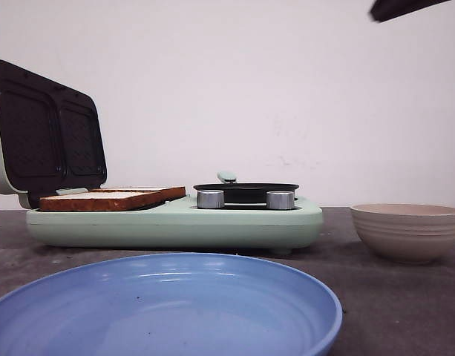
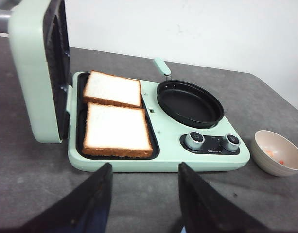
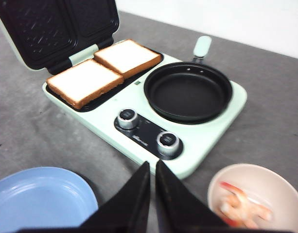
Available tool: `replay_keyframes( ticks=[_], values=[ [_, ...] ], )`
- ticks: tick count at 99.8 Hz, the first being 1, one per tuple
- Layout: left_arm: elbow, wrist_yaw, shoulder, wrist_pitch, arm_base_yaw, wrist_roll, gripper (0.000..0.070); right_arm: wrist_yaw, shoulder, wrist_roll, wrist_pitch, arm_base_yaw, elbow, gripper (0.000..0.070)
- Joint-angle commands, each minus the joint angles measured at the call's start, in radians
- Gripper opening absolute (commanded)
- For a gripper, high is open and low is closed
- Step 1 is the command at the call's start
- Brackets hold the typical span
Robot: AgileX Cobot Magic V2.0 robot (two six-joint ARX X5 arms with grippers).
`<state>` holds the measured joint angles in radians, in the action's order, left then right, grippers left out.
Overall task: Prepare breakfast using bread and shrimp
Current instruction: 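Raise the right gripper away from the grill, then move the left gripper toward the open grill lid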
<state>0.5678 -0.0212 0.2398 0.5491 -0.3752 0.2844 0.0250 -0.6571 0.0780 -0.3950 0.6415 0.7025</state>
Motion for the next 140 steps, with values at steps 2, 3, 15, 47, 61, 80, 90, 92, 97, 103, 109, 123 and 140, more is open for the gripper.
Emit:
replay_keyframes(
  ticks=[2, 3, 15, 47, 61, 80, 90, 92, 97, 103, 109, 123, 140],
  values=[
    [0.009, 0.008, -0.001, -0.014, -0.003, 0.017, 0.0197, 0.02, 0.043, -0.003, -0.02, 0.008, -0.012, 0.0004],
    [0.009, 0.008, -0.001, -0.015, -0.003, 0.017, 0.0197, 0.022, 0.047, -0.003, -0.024, 0.008, -0.013, 0.0004],
    [0.009, 0.04, -0.001, -0.027, -0.003, 0.027, 0.0197, 0.044, 0.102, -0.003, -0.084, 0.008, -0.016, 0.0003],
    [0.009, 0.098, 0.079, -0.084, -0.002, 0.072, 0.0284, 0.063, 0.129, 0.009, -0.15, 0.008, -0.016, 0.0073],
    [0.014, 0.105, 0.169, -0.14, 0.006, 0.069, 0.0304, 0.065, 0.129, 0.012, -0.166, 0.008, -0.016, 0.0125],
    [0.098, 0.108, 0.291, -0.198, 0.077, 0.106, 0.0315, 0.09, 0.13, 0.012, -0.219, 0.008, -0.016, 0.0125],
    [0.164, 0.092, 0.339, -0.206, 0.147, 0.159, 0.0315, 0.089, 0.13, 0.013, -0.224, 0.008, -0.016, 0.0125],
    [0.176, 0.081, 0.349, -0.208, 0.163, 0.167, 0.0315, 0.089, 0.13, 0.013, -0.224, 0.008, -0.016, 0.0125],
    [0.202, 0.052, 0.37, -0.212, 0.203, 0.185, 0.0315, 0.089, 0.13, 0.013, -0.223, 0.008, -0.016, 0.0125],
    [0.228, 0.0, 0.397, -0.214, 0.258, 0.205, 0.0315, 0.089, 0.13, 0.013, -0.223, 0.008, -0.016, 0.0125],
    [0.244, -0.059, 0.423, -0.221, 0.32, 0.232, 0.0315, 0.089, 0.13, 0.013, -0.223, 0.008, -0.016, 0.0125],
    [0.248, -0.237, 0.482, -0.275, 0.485, 0.354, 0.0314, 0.089, 0.13, 0.013, -0.223, 0.008, -0.016, 0.0125],
    [0.248, -0.435, 0.573, -0.364, 0.663, 0.455, 0.0315, 0.089, 0.13, 0.012, -0.222, 0.008, -0.016, 0.0125]
  ],
)
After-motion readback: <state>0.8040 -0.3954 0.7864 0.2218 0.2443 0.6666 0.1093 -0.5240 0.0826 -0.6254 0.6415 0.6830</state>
